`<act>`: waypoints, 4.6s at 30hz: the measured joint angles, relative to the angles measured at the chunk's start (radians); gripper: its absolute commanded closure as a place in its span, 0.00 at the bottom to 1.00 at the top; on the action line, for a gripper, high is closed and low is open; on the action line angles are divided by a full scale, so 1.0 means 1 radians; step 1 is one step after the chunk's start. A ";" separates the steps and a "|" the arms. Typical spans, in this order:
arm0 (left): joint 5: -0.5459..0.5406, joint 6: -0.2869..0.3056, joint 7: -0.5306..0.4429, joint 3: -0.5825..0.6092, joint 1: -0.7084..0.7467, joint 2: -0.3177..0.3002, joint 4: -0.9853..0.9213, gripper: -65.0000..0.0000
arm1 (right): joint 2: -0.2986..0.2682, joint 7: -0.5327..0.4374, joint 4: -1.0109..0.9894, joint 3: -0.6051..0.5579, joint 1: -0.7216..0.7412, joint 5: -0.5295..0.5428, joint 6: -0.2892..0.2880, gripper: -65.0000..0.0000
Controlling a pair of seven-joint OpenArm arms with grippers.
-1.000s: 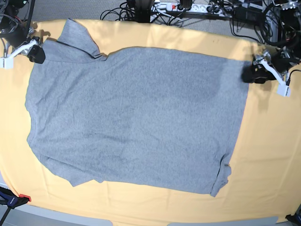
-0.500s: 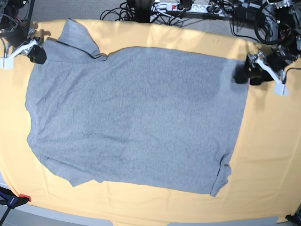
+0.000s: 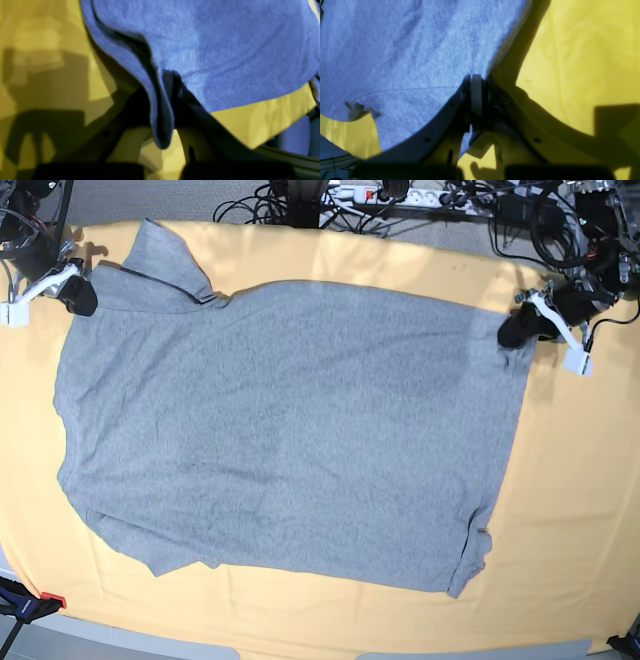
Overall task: Layout the t-shirt on the table in an organized manner, then fold the t-shirt properly
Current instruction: 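Pull both grasped shoulder edges apart to stretch the shirt, then release the shoulder and move the right gripper to the sleeve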
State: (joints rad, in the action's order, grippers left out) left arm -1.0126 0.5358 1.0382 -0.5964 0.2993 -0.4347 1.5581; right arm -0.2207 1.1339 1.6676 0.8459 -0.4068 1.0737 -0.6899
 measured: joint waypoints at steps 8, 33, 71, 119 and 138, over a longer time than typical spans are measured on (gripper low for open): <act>0.113 -0.004 -0.046 0.000 -0.077 0.000 -0.002 1.00 | -0.032 -0.032 0.000 0.000 0.001 0.000 0.000 1.00; 0.183 -0.001 -0.115 0.000 -0.224 0.003 -0.002 1.00 | -0.031 -0.113 0.000 -0.001 0.133 -0.151 -0.003 1.00; 0.185 0.011 -0.123 0.002 -0.336 0.014 -0.002 1.00 | -0.117 -0.254 -0.001 -0.006 0.244 -0.435 -0.007 1.00; 0.210 -0.004 -0.076 0.047 -0.327 0.003 -0.003 0.31 | 0.029 0.105 0.051 0.003 0.043 0.045 -0.006 0.40; 0.209 -0.007 -0.072 0.047 -0.327 0.002 -0.003 0.31 | 0.080 0.042 0.055 -0.169 0.041 -0.111 0.008 1.00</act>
State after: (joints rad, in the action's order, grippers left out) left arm -0.8032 0.5285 0.9657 -0.5499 -0.0277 -0.4324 1.5551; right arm -0.1410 1.1755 1.7222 0.6765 -0.3656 0.9623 -0.6819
